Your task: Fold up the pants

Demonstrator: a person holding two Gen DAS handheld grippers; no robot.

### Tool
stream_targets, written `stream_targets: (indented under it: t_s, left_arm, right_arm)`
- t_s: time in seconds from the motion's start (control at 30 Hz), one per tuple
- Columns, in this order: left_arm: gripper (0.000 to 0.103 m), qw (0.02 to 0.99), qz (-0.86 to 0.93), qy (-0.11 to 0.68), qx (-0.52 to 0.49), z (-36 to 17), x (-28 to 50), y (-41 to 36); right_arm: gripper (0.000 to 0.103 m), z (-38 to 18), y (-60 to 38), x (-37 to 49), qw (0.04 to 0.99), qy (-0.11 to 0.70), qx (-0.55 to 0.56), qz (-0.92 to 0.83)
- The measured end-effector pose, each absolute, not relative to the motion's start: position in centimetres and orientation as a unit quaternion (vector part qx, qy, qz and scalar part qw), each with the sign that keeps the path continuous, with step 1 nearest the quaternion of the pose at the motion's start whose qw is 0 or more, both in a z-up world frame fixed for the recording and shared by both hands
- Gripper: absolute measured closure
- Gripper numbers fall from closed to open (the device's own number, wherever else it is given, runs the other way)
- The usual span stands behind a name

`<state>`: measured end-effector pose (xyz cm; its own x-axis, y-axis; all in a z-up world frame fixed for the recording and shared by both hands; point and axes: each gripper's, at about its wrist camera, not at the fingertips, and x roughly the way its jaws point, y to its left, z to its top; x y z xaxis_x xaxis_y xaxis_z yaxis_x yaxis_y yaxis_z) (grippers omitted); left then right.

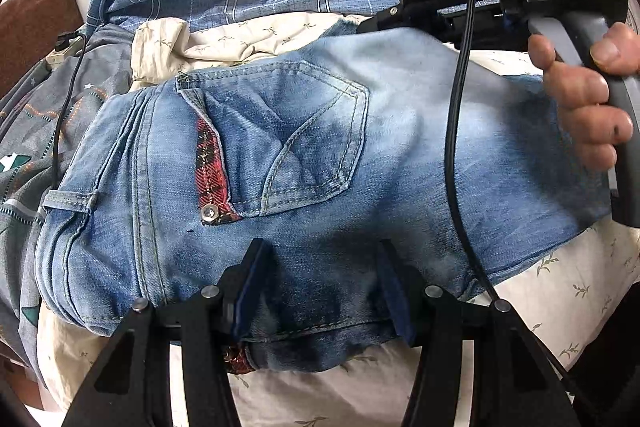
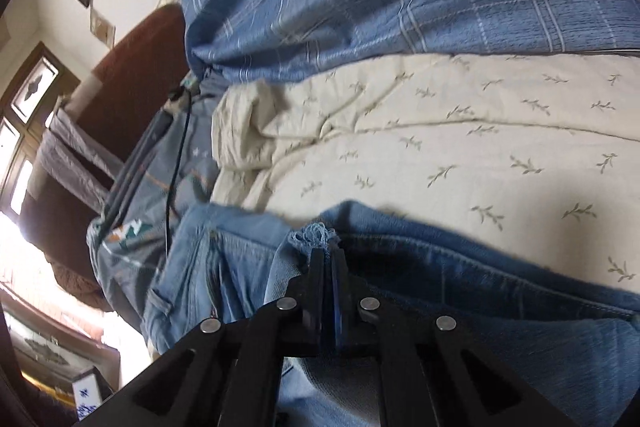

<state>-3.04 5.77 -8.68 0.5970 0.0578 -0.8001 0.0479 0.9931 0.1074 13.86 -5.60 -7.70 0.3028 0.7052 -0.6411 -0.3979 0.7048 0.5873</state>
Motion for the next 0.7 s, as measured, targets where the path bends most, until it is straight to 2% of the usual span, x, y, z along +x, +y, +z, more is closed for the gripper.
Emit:
stream_targets:
  t_s: [0.2,0.5,0.7]
  left_arm:
    - [0.047,0.894,0.013,0.444,0.061,-8.5,-3.2,5.9]
    - [0.057,0.902,0.059,0.423,0.066,-7.8,-3.6,6.8]
    - [0.058,0.915,0.127,0.375,0.076,-6.0,-4.4,8.5]
  right_arm:
    - [0.1,-7.2,-5.8,14.2,0.803,0.463,0.172,0.335]
    - [0.1,-6.8,-5.5,15.3,0.826,0.442,0.169,0.307]
    - [0.1,-9.1,-5.4,16.5,0.831,0.462,0.149,0.272]
